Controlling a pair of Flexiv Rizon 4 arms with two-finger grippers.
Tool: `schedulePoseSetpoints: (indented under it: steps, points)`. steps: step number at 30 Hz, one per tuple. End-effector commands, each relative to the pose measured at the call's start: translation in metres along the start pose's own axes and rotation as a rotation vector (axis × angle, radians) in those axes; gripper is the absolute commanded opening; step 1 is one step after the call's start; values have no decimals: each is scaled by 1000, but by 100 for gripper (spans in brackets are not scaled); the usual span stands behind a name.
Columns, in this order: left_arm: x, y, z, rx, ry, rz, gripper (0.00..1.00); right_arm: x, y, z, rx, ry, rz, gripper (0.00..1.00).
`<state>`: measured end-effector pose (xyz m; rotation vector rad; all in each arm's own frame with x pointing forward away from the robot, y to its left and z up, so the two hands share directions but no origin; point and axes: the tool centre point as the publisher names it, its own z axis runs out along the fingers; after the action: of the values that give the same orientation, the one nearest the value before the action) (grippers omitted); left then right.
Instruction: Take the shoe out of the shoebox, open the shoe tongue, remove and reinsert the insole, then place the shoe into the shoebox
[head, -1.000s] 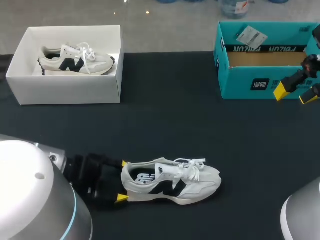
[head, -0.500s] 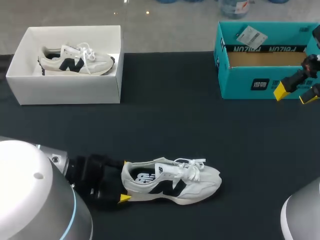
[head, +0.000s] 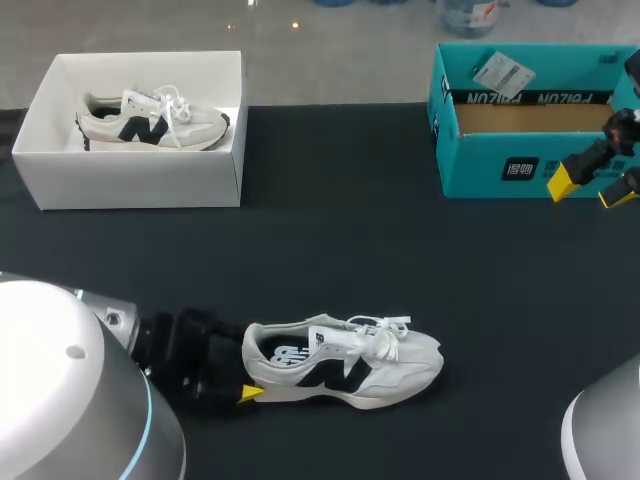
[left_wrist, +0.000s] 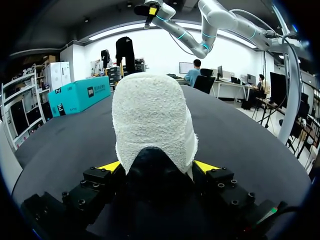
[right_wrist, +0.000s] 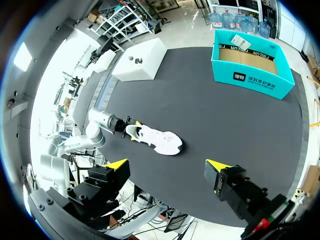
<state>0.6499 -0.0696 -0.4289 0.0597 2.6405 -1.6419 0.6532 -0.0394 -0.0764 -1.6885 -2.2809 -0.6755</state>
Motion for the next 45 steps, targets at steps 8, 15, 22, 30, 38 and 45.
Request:
schedulePoseSetpoints:
  steps: [8,15,22,30,38,45]
  points:
    - [-1,8,-1,-3,11,-1,0,0,3,0,6,0,1,100]
    - [-1,8,-1,-3,11,-1,0,0,3,0,6,0,1,100]
    - [-1,8,-1,-3,11,-1,0,22,3,27,-6,-12,51,100]
    - [-1,8,-1,-3,11,-1,0,59,-14,98,26,-226,200,100]
    - [-1,8,-1,-3,11,-1,0,81,-26,171,216,-310,263,100]
    - [-1,8,-1,-3,11,-1,0,82,-25,176,251,-324,244,100]
